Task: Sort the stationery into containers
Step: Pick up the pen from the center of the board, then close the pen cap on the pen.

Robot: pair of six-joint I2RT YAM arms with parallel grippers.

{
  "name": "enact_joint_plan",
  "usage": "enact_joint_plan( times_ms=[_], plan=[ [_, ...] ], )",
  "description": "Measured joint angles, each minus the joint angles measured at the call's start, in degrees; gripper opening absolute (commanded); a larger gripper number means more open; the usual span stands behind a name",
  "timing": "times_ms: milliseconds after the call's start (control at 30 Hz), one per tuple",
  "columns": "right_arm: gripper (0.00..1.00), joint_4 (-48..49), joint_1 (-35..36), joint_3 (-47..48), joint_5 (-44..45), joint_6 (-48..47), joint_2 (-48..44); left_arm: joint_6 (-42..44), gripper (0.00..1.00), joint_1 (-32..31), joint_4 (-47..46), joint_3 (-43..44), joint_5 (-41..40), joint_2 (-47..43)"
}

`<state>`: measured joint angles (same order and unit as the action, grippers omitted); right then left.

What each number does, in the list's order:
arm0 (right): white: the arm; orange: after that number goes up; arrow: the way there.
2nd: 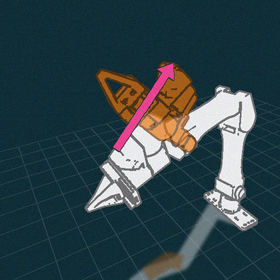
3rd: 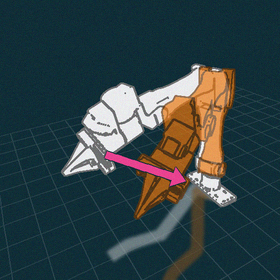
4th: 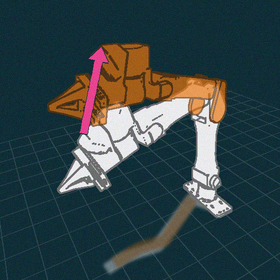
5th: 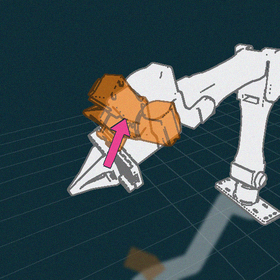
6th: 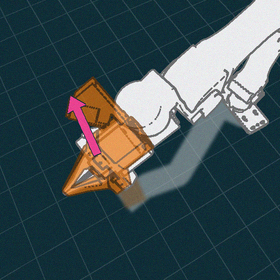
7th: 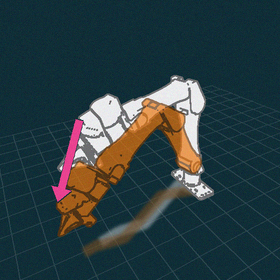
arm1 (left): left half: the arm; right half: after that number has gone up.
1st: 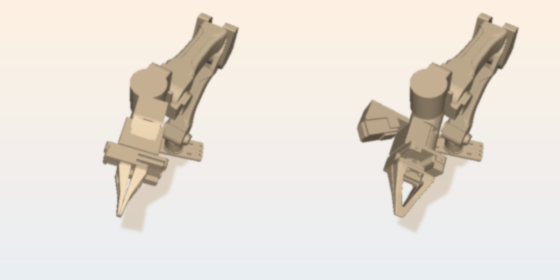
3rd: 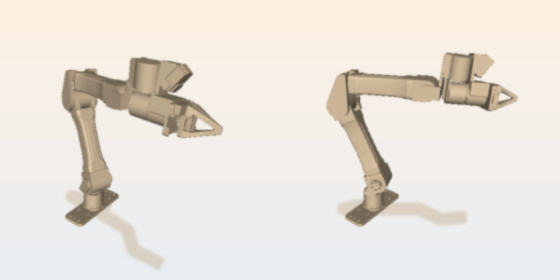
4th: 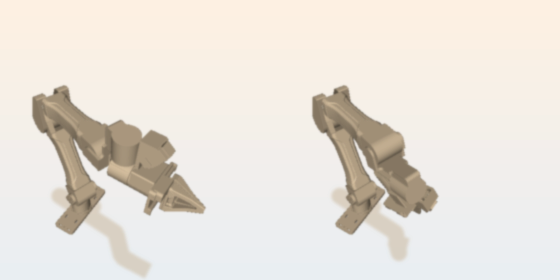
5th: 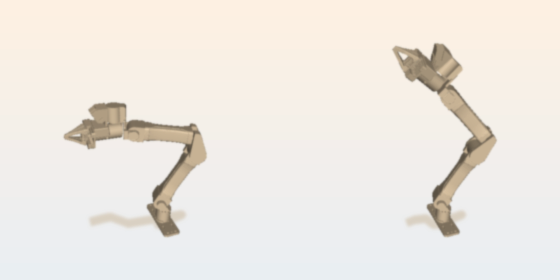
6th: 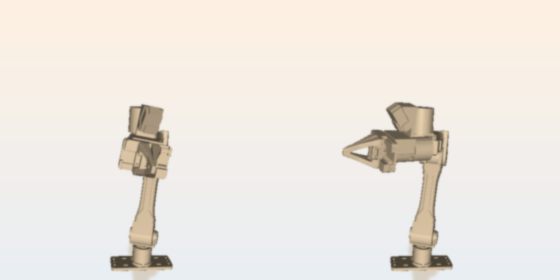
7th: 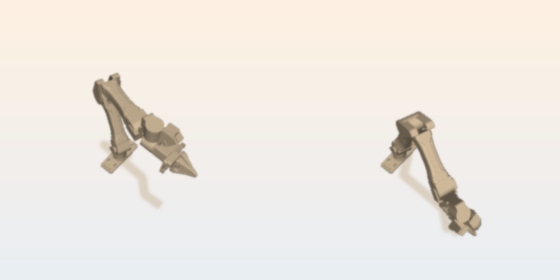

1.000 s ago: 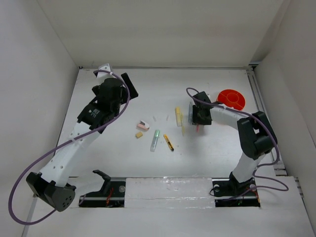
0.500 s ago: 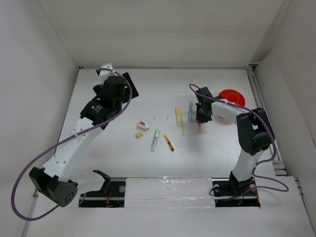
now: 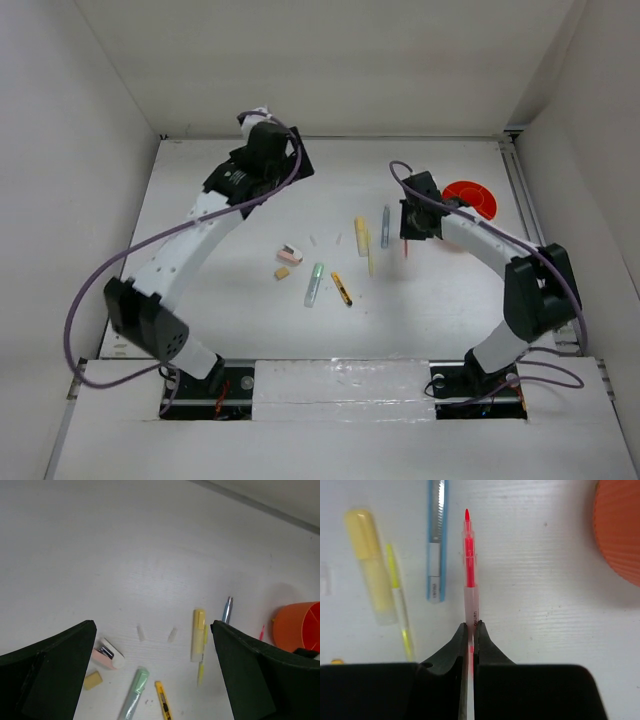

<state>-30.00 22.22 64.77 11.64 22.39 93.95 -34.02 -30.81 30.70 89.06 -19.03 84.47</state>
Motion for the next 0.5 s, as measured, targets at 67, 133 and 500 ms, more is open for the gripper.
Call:
enact_joint_plan(
  times_ms=[67, 133, 500],
  plan=[
    [0.00, 0.04, 1.53, 0.00, 0.87, -0.07, -4.11, -1.66, 1.00, -1.29, 1.09, 4.42, 0.68, 6.99],
    [0.00, -0.07, 3.26, 0.00, 2.08, -0.09, -7.80, -3.87, 1.00, -2.25, 1.29, 6.84, 0.94, 13.18],
    [0.00, -1.66, 6.32, -3.04, 5.55, -2.16, -29.31, -17.07, 0.91, -3.04, 4.09, -1.64, 1.79, 22.67]
  ],
)
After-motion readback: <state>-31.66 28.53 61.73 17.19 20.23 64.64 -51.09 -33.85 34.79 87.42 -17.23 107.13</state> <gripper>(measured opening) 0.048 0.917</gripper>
